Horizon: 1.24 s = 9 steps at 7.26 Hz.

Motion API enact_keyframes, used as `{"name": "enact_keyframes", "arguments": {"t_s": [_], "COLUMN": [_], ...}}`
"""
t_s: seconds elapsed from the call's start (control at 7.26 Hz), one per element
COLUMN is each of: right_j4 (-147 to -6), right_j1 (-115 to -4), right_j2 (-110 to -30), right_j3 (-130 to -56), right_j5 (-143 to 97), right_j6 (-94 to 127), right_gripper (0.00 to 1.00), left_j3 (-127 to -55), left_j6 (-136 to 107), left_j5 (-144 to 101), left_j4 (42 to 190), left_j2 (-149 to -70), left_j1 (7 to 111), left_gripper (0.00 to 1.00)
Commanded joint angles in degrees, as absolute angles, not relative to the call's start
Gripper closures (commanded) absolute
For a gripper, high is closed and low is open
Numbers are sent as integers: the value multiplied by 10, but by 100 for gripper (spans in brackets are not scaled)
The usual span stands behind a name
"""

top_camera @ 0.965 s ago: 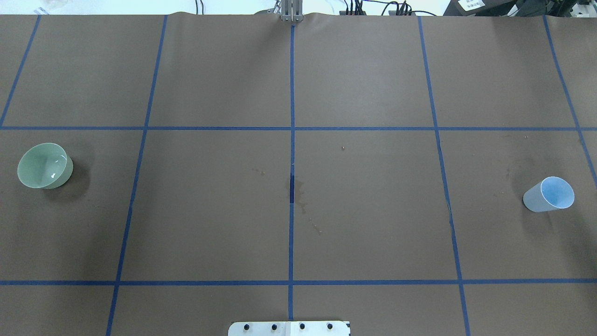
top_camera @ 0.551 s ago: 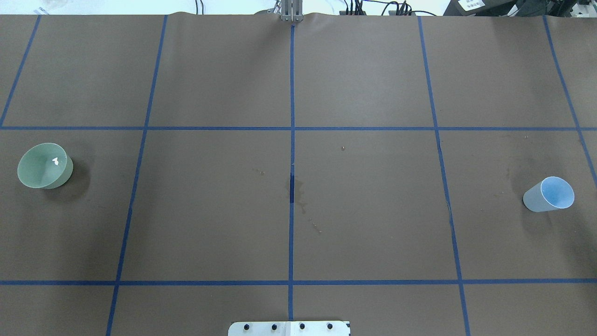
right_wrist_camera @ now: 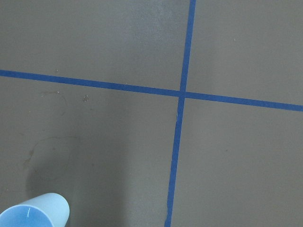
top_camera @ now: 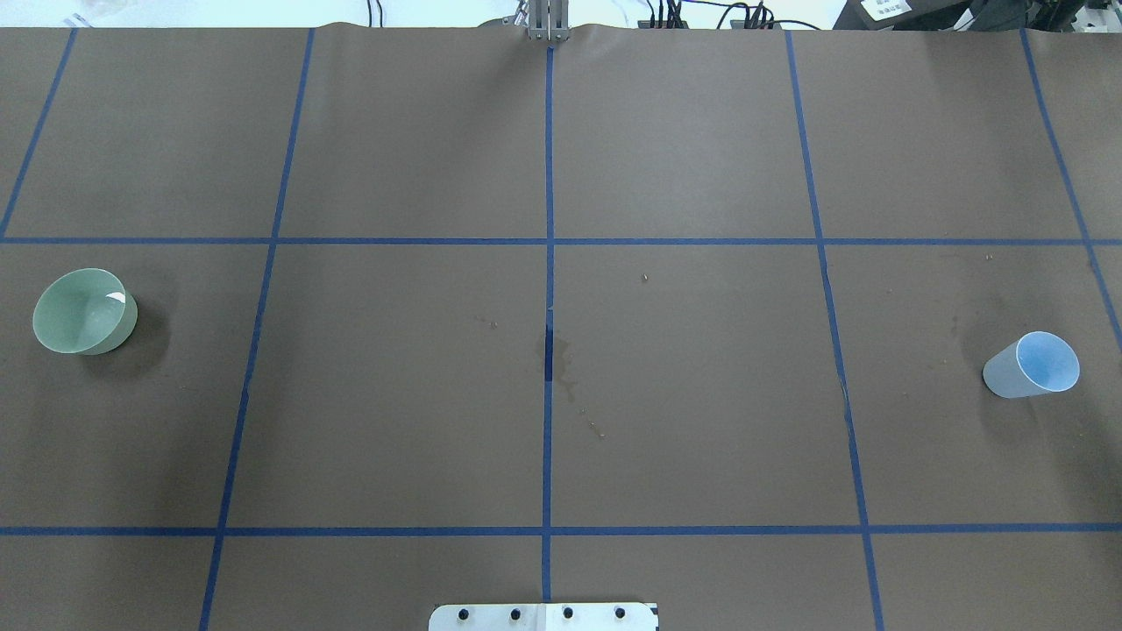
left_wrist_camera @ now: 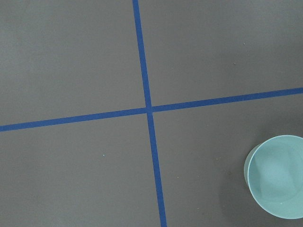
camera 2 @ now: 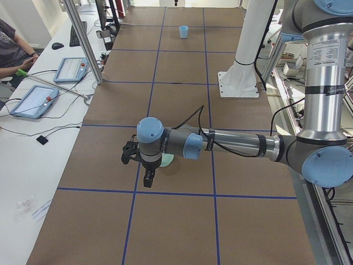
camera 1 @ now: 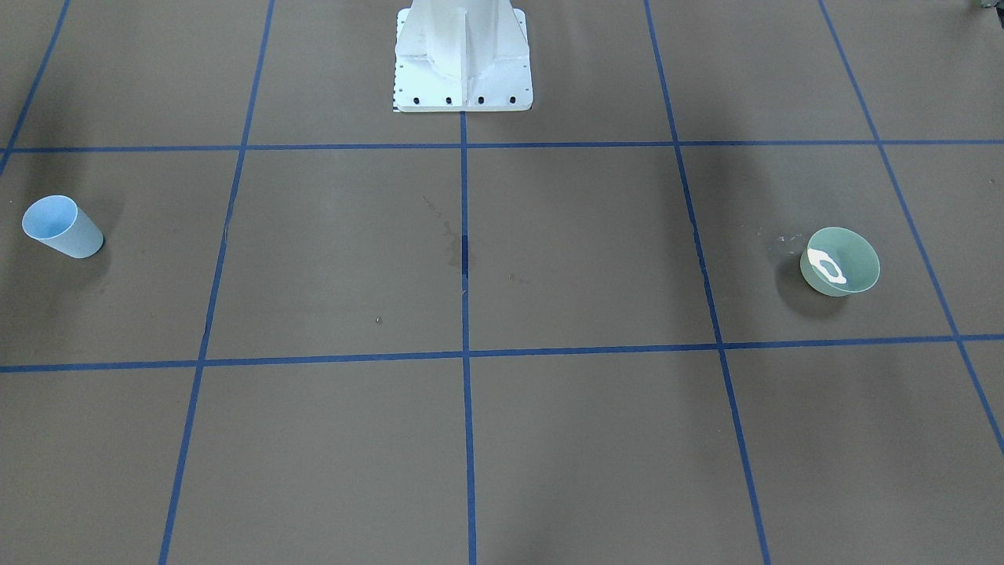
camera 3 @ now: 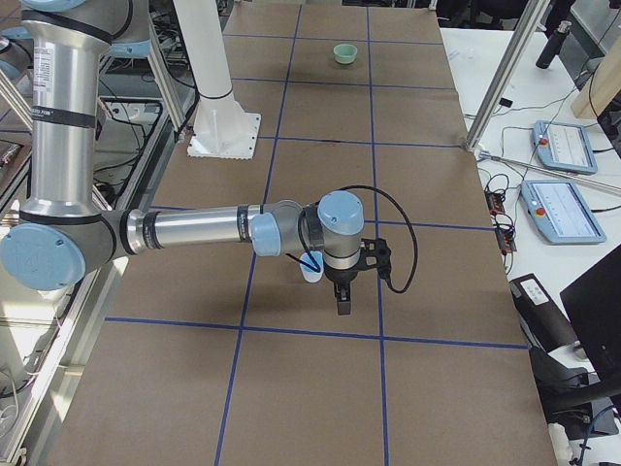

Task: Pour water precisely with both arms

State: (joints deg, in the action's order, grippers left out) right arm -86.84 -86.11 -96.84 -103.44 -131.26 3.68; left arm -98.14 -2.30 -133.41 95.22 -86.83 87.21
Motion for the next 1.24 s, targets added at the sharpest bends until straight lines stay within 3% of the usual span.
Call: {"name": "enact_keyframes", "arguments": {"t_s": [0.0,1.1], "right_j4": [-868,-868], "right_j1": [-861,-861], "right_j2": [-969,-970], "right_j3": [-1032,-1032], "right_j5": [-1311,-1311], "right_j6": [37,37], "right_gripper": [1,0], "left_j3": [-981,-990], "left_j6": [-24,-25], "left_j5": [-1334,-1338], "left_j4": [952,952], "left_j2": [-868,-869], "left_j1": [872,872], "left_gripper": [0,0]}}
